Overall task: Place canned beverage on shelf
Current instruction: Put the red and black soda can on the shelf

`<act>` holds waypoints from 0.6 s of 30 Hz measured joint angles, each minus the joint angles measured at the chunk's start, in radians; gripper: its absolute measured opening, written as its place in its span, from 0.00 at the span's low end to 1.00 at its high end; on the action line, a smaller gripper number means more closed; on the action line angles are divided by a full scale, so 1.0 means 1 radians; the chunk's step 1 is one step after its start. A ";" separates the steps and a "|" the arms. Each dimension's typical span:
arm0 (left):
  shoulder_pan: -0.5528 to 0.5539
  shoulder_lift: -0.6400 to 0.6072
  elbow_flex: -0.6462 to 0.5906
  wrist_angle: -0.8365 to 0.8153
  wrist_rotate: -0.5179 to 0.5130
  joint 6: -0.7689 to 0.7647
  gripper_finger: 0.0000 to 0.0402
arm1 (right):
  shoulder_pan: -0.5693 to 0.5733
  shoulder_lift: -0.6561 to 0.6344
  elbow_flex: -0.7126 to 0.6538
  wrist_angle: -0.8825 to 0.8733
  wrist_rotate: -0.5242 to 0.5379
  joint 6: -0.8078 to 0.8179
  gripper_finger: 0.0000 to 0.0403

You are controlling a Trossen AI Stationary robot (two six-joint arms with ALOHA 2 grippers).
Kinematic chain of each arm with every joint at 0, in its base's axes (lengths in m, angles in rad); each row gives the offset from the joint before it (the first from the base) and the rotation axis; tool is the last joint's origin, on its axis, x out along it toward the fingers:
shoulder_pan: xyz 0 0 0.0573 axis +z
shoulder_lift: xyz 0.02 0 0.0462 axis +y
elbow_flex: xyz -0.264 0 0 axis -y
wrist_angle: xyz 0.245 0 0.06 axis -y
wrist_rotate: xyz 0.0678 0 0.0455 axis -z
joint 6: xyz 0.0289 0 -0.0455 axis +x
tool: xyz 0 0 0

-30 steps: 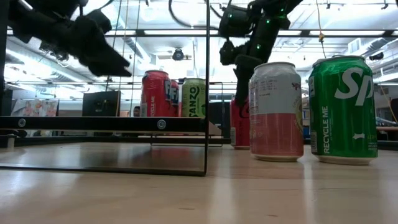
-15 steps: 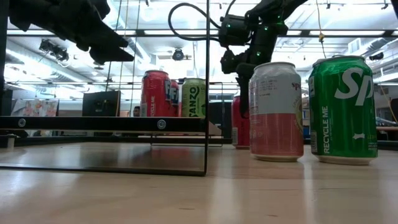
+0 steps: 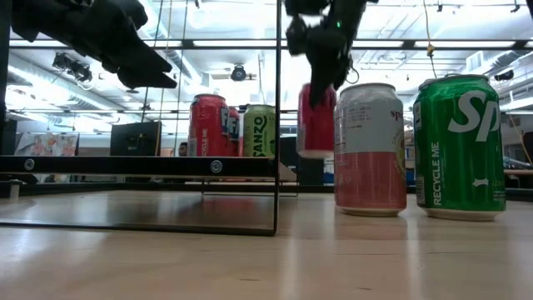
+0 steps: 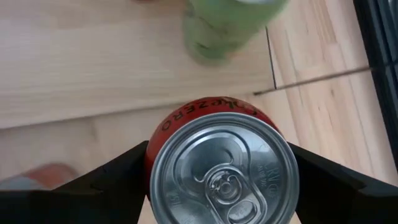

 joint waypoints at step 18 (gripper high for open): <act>0.000 0.000 0.000 0.004 -0.032 0.001 0.89 | 0.120 0.088 0.118 0.121 -0.028 0.036 0.82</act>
